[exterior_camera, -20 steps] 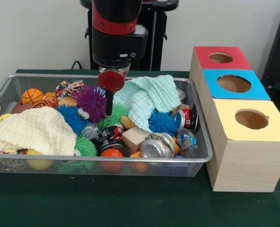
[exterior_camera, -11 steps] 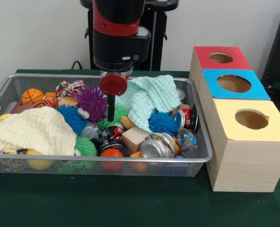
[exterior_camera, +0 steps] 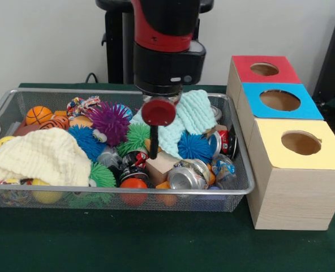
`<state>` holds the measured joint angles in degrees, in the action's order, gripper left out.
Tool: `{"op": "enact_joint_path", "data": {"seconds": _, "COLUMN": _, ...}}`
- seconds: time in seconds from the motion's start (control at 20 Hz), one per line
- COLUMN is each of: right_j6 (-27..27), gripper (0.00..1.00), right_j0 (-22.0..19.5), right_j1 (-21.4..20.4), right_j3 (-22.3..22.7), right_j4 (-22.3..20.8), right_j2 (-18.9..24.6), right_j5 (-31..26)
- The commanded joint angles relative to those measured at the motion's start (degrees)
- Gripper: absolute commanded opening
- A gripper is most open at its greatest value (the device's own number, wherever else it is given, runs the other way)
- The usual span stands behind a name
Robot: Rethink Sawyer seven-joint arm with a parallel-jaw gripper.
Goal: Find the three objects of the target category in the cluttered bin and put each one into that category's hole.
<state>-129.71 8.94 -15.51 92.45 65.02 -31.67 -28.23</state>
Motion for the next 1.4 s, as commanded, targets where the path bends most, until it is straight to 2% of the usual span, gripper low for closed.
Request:
{"op": "enact_joint_path", "data": {"seconds": 0.05, "right_j6": -25.1, "gripper": 1.0, "right_j0": 1.5, "right_j1": 3.3, "right_j3": -6.7, "right_j4": -3.3, "right_j2": 5.4, "right_j5": -6.0}}
{"op": "enact_joint_path", "data": {"seconds": 0.25, "right_j6": -28.1, "gripper": 1.0, "right_j0": 1.8, "right_j1": 3.5, "right_j3": -7.5, "right_j4": -3.7, "right_j2": 6.2, "right_j5": -5.4}}
{"op": "enact_joint_path", "data": {"seconds": 0.55, "right_j6": -39.3, "gripper": 1.0, "right_j0": 4.9, "right_j1": 5.7, "right_j3": -9.7, "right_j4": -4.2, "right_j2": 4.7, "right_j5": -5.6}}
{"op": "enact_joint_path", "data": {"seconds": 0.65, "right_j6": -45.3, "gripper": 1.0, "right_j0": 6.1, "right_j1": 6.6, "right_j3": -10.7, "right_j4": -4.7, "right_j2": 3.0, "right_j5": -7.7}}
{"op": "enact_joint_path", "data": {"seconds": 0.8, "right_j6": -60.4, "gripper": 1.0, "right_j0": 9.0, "right_j1": 9.2, "right_j3": -11.9, "right_j4": -4.8, "right_j2": -2.0, "right_j5": -11.2}}
{"op": "enact_joint_path", "data": {"seconds": 0.9, "right_j6": -64.7, "gripper": 1.0, "right_j0": 10.2, "right_j1": 10.1, "right_j3": -10.7, "right_j4": -3.8, "right_j2": -3.6, "right_j5": -10.3}}
{"op": "enact_joint_path", "data": {"seconds": 1.1, "right_j6": -69.3, "gripper": 1.0, "right_j0": 11.5, "right_j1": 10.3, "right_j3": -8.1, "right_j4": -2.4, "right_j2": -3.6, "right_j5": -9.2}}
{"op": "enact_joint_path", "data": {"seconds": 1.25, "right_j6": -73.8, "gripper": 1.0, "right_j0": 12.1, "right_j1": 8.5, "right_j3": -6.8, "right_j4": -3.0, "right_j2": -3.2, "right_j5": -12.5}}
{"op": "enact_joint_path", "data": {"seconds": 1.35, "right_j6": -75.0, "gripper": 1.0, "right_j0": 12.5, "right_j1": 7.5, "right_j3": -5.1, "right_j4": -3.8, "right_j2": -3.6, "right_j5": -13.6}}
{"op": "enact_joint_path", "data": {"seconds": 1.4, "right_j6": -73.7, "gripper": 1.0, "right_j0": 12.1, "right_j1": 6.2, "right_j3": -2.7, "right_j4": -3.1, "right_j2": -2.6, "right_j5": -12.7}}
